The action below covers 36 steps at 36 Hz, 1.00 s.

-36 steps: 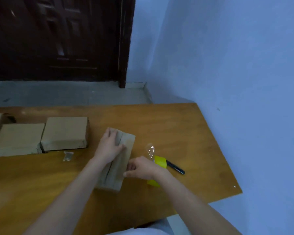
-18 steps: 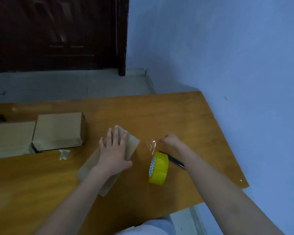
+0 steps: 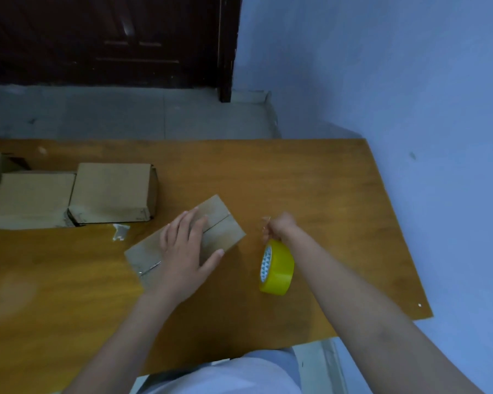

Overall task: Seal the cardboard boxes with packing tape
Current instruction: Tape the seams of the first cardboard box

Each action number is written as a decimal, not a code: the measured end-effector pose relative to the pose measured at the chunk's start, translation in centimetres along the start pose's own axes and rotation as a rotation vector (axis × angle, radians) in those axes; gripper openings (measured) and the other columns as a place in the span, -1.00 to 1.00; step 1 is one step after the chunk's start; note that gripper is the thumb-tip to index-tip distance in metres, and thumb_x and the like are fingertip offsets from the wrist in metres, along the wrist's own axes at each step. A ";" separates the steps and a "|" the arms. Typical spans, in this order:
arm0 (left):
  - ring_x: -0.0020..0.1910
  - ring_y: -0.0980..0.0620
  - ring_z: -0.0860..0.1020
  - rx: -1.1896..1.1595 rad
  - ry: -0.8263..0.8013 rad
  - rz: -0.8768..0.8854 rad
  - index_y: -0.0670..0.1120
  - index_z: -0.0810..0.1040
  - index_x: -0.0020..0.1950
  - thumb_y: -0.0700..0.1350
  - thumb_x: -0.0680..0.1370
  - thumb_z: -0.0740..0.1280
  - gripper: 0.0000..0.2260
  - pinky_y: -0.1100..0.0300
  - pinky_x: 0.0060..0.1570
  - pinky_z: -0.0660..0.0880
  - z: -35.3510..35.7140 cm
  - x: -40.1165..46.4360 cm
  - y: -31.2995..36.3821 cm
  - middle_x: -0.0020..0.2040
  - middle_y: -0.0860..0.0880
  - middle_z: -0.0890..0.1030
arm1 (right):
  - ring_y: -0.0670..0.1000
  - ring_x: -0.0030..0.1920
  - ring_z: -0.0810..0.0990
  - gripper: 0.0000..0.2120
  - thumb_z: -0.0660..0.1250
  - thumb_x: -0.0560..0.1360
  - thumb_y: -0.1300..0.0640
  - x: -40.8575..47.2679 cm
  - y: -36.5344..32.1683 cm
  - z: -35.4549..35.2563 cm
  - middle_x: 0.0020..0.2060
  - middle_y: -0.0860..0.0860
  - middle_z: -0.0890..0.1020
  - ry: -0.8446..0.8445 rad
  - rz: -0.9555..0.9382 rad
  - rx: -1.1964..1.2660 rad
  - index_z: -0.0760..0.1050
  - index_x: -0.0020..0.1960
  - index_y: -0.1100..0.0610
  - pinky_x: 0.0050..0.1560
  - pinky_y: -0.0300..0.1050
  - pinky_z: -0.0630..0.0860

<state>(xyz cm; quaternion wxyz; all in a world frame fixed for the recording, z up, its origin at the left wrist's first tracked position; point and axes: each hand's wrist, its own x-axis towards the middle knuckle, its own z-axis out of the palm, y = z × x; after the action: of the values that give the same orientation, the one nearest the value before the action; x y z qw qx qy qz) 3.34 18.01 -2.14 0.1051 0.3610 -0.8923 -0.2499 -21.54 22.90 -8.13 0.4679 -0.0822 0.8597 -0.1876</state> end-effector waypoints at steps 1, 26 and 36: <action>0.46 -0.07 0.11 -0.039 0.026 -0.024 -0.09 0.34 0.40 0.27 0.51 0.08 -0.40 -0.07 0.38 0.06 -0.1 -0.1 0.2 0.46 -0.08 0.27 | 0.01 -0.52 0.50 -0.80 0.19 0.55 0.35 0.0 0.3 0.1 -0.41 0.09 0.52 0.025 0.009 0.057 0.57 0.06 0.30 -0.55 -0.22 0.43; -0.30 0.13 0.52 -1.211 -0.208 -0.183 -0.18 0.53 -0.22 -0.11 0.46 0.45 -0.82 0.29 -0.20 0.42 -2.0 6.9 9.4 -0.26 -0.09 0.57 | -0.14 -0.39 0.49 -0.75 0.20 0.53 0.42 -17.3 -0.7 -4.9 -0.41 0.05 0.49 0.265 -0.819 0.484 0.37 -0.26 0.17 -0.26 -0.20 0.53; -0.23 0.12 0.58 -0.719 -0.042 0.375 -0.08 0.59 -0.22 0.03 0.46 0.32 -0.80 0.11 0.06 0.48 -5.1 5.8 10.4 -0.22 0.03 0.66 | -0.13 -0.41 0.53 -0.79 0.19 0.57 0.38 -18.4 0.1 -4.2 -0.38 0.06 0.53 0.182 -0.806 0.594 0.37 -0.22 0.20 -0.32 -0.31 0.45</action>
<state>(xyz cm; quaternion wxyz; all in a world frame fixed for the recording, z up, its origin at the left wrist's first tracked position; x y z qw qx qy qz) -5.06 18.48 7.66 0.2503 0.1272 -0.8003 -0.5298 -14.99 29.90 8.12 0.2845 -0.2540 0.7067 -0.5959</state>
